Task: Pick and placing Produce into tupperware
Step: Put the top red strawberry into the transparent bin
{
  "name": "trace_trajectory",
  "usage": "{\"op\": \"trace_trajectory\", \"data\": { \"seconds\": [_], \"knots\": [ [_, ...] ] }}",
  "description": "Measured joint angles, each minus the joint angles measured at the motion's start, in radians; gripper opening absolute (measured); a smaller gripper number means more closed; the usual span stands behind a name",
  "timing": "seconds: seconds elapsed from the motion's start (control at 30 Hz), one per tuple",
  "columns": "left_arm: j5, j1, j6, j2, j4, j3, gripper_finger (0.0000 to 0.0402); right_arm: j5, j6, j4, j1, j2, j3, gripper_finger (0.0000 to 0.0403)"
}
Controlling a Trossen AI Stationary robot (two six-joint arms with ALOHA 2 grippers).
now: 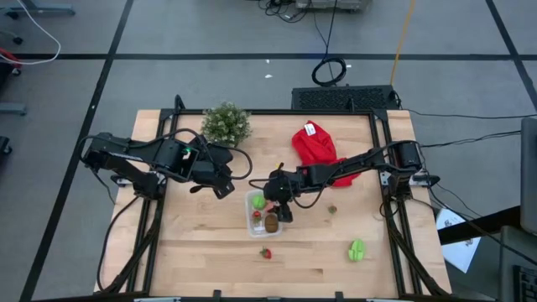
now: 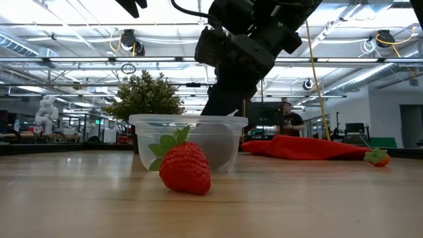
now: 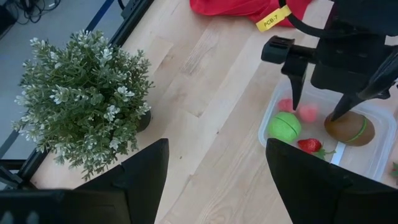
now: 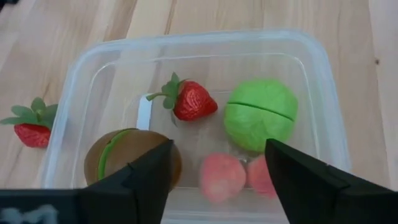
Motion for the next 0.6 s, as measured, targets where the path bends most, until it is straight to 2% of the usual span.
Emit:
{"op": "trace_trajectory", "data": {
  "seconds": [0.17, 0.37, 0.5, 0.6],
  "knots": [
    [0.0, 0.0, 0.0, 0.0, 0.0, 0.0, 0.0273, 0.004, -0.043, -0.015, 0.0, -0.048, 0.016, 0.0253],
    [0.0, 0.0, -0.001, 0.0, 0.007, 0.0, 0.0273, 0.008, -0.018, -0.135, 0.01, -0.188, 0.049, 0.0253],
    [0.008, -0.003, -0.017, 0.002, 0.016, -0.001, 0.0273, 0.01, 0.105, -0.379, 0.041, -0.316, 0.05, 0.0253],
    [0.015, -0.012, -0.036, 0.006, 0.017, -0.021, 0.0273, 0.064, 0.281, -0.628, 0.074, -0.396, 0.043, 0.0254]
  ]
}}
